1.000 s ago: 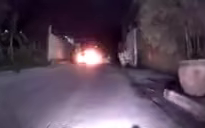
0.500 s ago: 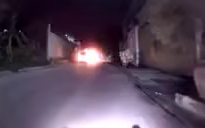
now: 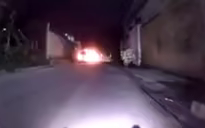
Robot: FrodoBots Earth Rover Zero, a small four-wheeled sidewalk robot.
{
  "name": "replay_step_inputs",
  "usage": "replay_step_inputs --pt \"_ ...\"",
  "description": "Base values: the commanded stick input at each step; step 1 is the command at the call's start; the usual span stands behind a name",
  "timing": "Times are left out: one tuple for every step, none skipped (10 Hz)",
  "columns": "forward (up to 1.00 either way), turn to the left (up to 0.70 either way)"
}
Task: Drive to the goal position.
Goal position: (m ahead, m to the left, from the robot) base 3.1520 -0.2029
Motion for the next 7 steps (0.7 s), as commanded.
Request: replay_step_inputs --pt "0.70 0.00" --pt "0.70 0.00" --pt "0.70 0.00" --pt "0.70 0.00" --pt "0.70 0.00" --pt "0.70 0.00" --pt "0.70 -0.07"
